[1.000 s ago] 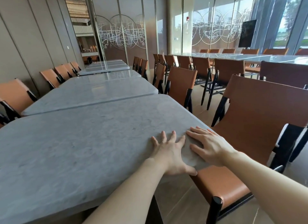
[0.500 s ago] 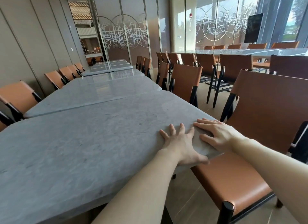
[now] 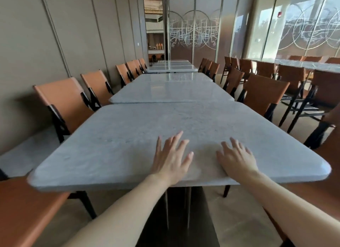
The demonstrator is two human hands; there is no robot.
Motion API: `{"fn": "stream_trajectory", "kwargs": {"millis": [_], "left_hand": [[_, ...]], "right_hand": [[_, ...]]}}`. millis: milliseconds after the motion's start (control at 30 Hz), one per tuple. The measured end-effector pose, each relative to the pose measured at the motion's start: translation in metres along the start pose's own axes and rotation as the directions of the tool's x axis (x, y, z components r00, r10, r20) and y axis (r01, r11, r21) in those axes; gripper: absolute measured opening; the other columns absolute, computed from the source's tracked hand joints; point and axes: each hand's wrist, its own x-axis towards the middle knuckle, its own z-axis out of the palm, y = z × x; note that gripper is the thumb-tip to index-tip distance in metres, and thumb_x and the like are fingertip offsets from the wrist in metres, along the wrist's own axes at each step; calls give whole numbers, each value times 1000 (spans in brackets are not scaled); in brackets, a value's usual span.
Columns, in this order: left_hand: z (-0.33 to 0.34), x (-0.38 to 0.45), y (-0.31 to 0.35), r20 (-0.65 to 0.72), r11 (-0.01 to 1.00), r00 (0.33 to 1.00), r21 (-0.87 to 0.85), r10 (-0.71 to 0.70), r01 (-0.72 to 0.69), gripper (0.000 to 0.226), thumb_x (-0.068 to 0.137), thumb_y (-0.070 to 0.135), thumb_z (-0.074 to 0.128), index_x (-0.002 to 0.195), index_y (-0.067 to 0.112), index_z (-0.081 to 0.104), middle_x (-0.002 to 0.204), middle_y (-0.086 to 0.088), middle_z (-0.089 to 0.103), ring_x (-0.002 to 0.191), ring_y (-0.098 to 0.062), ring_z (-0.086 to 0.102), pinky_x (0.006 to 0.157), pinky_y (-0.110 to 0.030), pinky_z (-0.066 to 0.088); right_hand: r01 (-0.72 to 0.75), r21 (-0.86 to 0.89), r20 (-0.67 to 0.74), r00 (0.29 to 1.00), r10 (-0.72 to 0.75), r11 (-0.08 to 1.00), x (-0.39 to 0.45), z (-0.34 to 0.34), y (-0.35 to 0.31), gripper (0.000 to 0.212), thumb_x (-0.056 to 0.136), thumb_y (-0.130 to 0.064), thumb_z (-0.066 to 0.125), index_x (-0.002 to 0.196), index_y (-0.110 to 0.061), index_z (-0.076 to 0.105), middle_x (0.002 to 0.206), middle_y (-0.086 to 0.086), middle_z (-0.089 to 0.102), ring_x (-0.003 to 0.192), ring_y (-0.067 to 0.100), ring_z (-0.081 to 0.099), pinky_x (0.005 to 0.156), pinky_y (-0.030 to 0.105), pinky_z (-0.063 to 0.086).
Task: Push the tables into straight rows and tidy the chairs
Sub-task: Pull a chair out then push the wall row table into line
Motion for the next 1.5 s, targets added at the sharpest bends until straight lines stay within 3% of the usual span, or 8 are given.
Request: {"fn": "stream_trajectory", "kwargs": {"millis": [133,233,300,400,467,667,1033,1500], "left_hand": [[-44,-48,-105,68,931,931,96,-359,352,57,103,55,12,143,33,46,161,9,31,149,-18,27,123,-57,-4],[-61,-75,-147,240,959,929,83,-282,269,50,107,52,20,153,40,33,167,14,20,155,-11,12,122,-59,-8],[-66,-86,-161,261,973,940,133,-220,191,51,107,51,22,156,39,28,168,13,16,156,-12,6,122,-61,-7],[-69,-94,-171,191,949,939,193,-287,251,55,106,53,21,158,37,23,170,8,7,157,-26,-4,118,-66,-13],[-69,-99,-173,153,928,928,213,-340,305,59,104,56,21,159,33,23,170,5,7,157,-31,-4,118,-67,-12],[-70,-96,-177,193,946,930,154,-312,285,59,102,50,32,157,29,26,169,1,18,156,-32,6,122,-63,4],[-69,-93,-184,208,955,940,177,-271,237,59,100,50,35,155,26,29,168,-4,20,155,-35,9,120,-67,8],[-70,-76,-226,198,965,949,148,-244,217,57,101,47,37,155,29,31,168,3,21,156,-28,11,122,-62,11]], "right_hand": [[305,159,53,947,-316,939,-29,4,-119,71,98,-55,45,156,-22,21,165,13,12,149,32,22,120,42,23],[545,170,33,830,-557,821,-48,13,-197,85,88,-70,50,156,-28,22,167,9,10,153,27,14,123,43,17],[627,118,33,772,-634,770,-53,22,-236,104,79,-77,56,159,-24,16,168,6,9,155,25,8,124,48,12],[599,22,115,794,-597,800,-45,34,-266,121,68,-80,62,159,-25,6,168,5,2,155,30,-2,120,64,6],[569,-22,163,813,-559,822,-39,39,-268,124,65,-88,56,158,-31,-1,168,5,-3,154,34,-7,117,70,4],[576,-58,152,812,-563,816,-41,41,-267,125,64,-94,43,158,-28,-5,167,6,-2,153,33,-9,116,68,5],[605,-101,116,795,-595,789,-39,36,-270,120,66,-94,41,157,-27,3,164,5,7,151,32,1,115,67,13],[589,-4,84,805,-587,808,-15,47,-303,120,60,-95,43,154,-27,13,161,9,18,150,36,6,113,71,12]]}}
